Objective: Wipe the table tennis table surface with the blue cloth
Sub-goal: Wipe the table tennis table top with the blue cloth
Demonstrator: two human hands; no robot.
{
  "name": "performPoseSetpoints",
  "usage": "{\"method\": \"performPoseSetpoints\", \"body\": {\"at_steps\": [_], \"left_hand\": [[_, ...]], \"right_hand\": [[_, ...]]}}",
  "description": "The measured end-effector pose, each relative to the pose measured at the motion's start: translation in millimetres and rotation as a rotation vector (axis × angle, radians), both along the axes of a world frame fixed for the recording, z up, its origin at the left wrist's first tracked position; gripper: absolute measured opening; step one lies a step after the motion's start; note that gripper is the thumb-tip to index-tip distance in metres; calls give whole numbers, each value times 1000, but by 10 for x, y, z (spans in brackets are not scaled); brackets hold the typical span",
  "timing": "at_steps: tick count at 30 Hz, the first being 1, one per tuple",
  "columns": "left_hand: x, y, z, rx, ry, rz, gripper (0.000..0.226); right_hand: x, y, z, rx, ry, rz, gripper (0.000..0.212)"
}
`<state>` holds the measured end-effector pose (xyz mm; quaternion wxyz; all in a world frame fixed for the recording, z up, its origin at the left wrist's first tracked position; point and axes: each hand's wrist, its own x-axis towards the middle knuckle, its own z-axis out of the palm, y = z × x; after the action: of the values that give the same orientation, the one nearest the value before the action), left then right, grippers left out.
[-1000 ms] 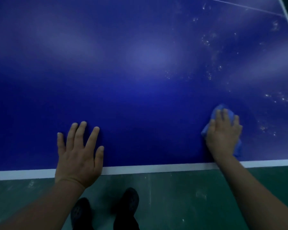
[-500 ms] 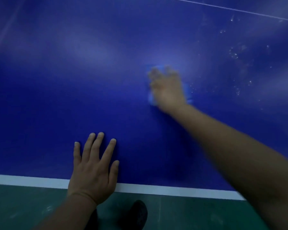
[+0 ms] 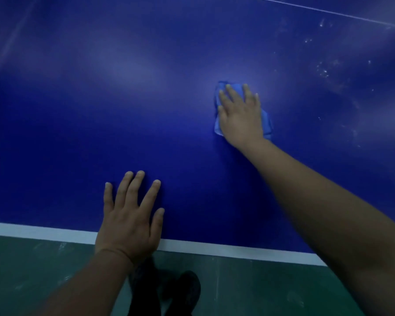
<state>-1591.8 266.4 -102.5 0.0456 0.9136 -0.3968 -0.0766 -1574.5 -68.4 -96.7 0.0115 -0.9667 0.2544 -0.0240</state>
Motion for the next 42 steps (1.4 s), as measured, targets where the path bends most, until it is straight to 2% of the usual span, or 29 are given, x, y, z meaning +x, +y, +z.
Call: {"method": "performPoseSetpoints", "body": {"at_steps": [2,3,5,8,11,12,14,17,19,21,23,26,28,30,32,34,36,39,40,42], "left_hand": [[-13,-1,2,-13,8,7,61],[-16,-1,5,-17,11,7,61],[-6,1,7,-26,8,3,60],[-20,-4,23,-61,22,6,57],[37,-38,124,-176,76,34,55],[121,-73,157,-223,82,35,54],[402,-193,206,-290,56,21,54],[1073,-570,216,-305,21,28,56],[1574,-898,201,-284,-15,47,58],[2013,-1167,201,-242,-4,97,56],[2214,-1300,166,-183,-3,133,54],[2352,-1357,67,-167,27,143,60],[2372,-1369,29,-215,40,122,64],[2366,-1350,21,-237,43,114,65],[2385,-1346,15,-252,43,119,65],[2402,-1354,10,-262,42,121,64],[2414,-1362,0,-272,33,125,62],[2428,-1366,-17,-264,32,95,61],[2436,-1367,-18,-266,36,87,60],[2440,-1368,-19,-255,37,77,60]], "right_hand": [[-15,-66,7,22,18,131,49],[-79,-230,16,-14,30,117,51],[-258,-720,18,-72,17,-127,51],[-612,-1189,48,-5,-4,-601,49],[-575,-1158,85,44,-41,-793,51],[-447,-1095,79,43,-55,-784,51],[-86,-878,40,25,-59,-604,49],[423,-437,-41,-35,-44,-89,56],[532,-450,-48,-17,-5,137,55],[461,-897,-108,-56,80,80,57],[151,-1427,-137,-56,149,-153,73],[-229,-1582,-172,-53,85,-420,67],[-185,-1269,-174,-70,82,-342,65],[30,-822,-177,-77,28,-34,55],[351,-312,-176,-58,-110,262,44],[795,83,-90,-5,-123,440,46],[1251,113,-58,18,-78,530,49],[1631,-561,-61,-46,49,453,56],[1602,-928,-77,-100,99,351,54],[1302,-1701,-79,-245,107,-2,43]]}}
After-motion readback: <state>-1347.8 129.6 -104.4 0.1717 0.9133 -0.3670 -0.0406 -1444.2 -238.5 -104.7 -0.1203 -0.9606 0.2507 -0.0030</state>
